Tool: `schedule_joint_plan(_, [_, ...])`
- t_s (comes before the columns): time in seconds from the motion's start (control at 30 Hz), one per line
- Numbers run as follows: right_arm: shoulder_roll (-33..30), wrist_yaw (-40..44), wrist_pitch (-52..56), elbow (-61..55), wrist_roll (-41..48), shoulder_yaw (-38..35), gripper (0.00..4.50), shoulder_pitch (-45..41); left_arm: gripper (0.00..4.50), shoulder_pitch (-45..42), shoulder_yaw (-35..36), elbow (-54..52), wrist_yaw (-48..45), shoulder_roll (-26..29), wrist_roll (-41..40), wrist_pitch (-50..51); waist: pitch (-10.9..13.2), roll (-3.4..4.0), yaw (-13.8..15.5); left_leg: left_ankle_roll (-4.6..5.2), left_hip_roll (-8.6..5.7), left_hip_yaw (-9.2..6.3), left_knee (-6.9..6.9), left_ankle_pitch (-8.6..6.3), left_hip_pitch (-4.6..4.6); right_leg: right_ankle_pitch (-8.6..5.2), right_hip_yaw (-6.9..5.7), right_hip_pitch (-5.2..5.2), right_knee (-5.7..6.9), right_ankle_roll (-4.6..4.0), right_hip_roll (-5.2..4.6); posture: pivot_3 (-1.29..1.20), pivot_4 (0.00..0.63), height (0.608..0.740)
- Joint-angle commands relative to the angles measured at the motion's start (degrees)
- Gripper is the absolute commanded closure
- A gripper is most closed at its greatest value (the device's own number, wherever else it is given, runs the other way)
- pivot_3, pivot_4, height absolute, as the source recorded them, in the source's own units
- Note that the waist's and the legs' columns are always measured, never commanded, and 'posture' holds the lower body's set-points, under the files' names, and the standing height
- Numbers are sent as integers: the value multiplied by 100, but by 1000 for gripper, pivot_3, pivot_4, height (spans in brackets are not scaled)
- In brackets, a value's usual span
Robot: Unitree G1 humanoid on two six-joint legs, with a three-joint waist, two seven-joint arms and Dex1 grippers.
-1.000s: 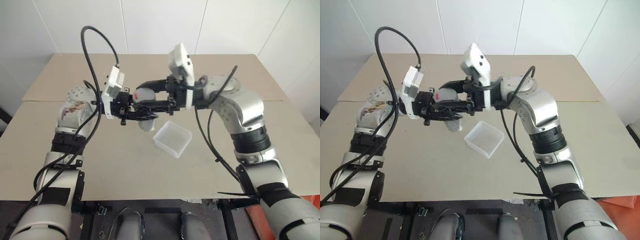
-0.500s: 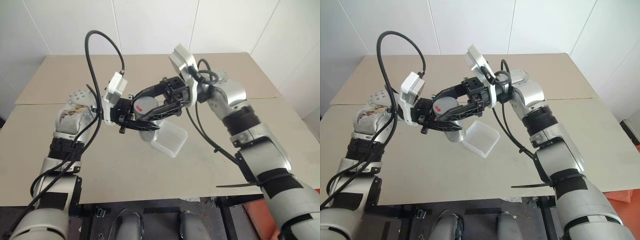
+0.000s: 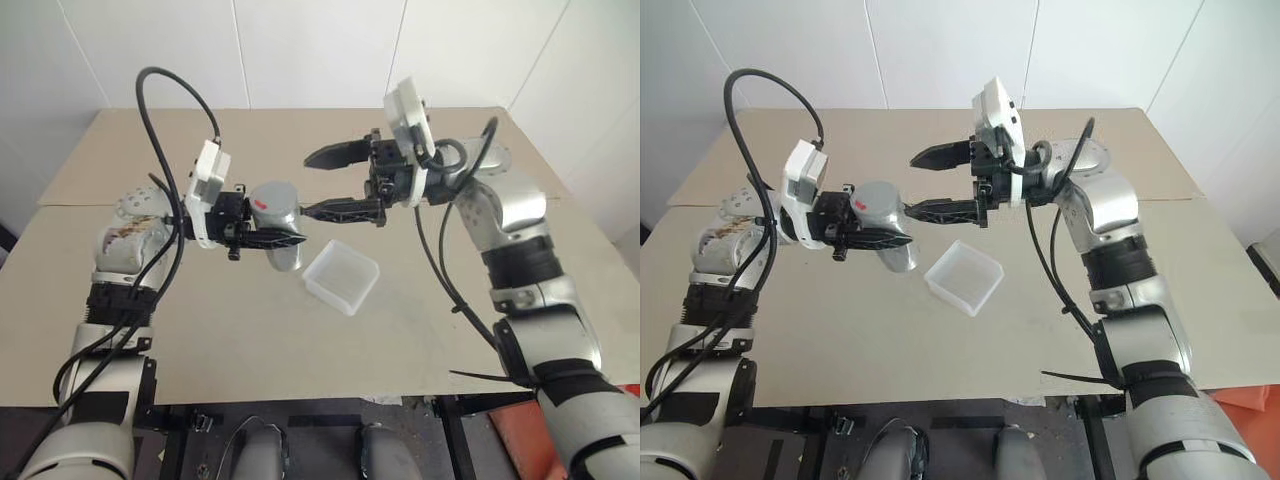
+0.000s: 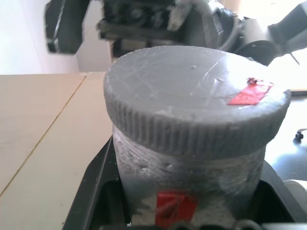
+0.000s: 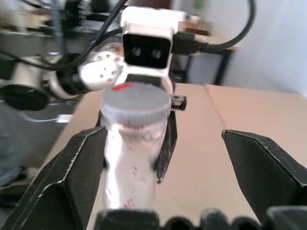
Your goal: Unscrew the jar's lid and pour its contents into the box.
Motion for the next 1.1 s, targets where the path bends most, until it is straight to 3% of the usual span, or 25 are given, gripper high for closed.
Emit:
schedule_joint_plan(0.03, [100,-845,655,-1067,29,-150,41,181,2535,-15,38,26,153,-23,121,-260,0,0,-11,0,0,0,0,0,0,0,0,0,1,0,0,0,150,740])
schedule_joint_plan(0.2, [406,-1750,1049,-1740,-242,24,41,484,2535,-62,-50,145,257,-138,235,-394,0,0,0,0,-3,-1,3,0,-2,0,-1,4,-1,0,-1,0,150,740])
schedule_joint_plan(0.4, [696,-2118,1235,-1689,-440,158,41,360,2535,-139,-127,208,181,-187,284,-471,0,0,-6,0,-3,0,3,0,-1,0,-1,4,-1,0,-1,0,150,740])
schedule_joint_plan(0.8, [915,-2045,981,-1103,-770,281,41,224,2535,-105,-89,129,179,-150,267,-435,0,0,-25,0,-3,-1,2,0,-1,0,-1,4,-2,0,0,0,150,740])
schedule_joint_plan(1.1, [579,-1419,818,-478,-345,-290,41,236,2535,-18,-23,30,149,-71,207,-437,0,0,-23,0,-3,-2,2,0,-1,0,-1,6,-2,0,0,0,150,740])
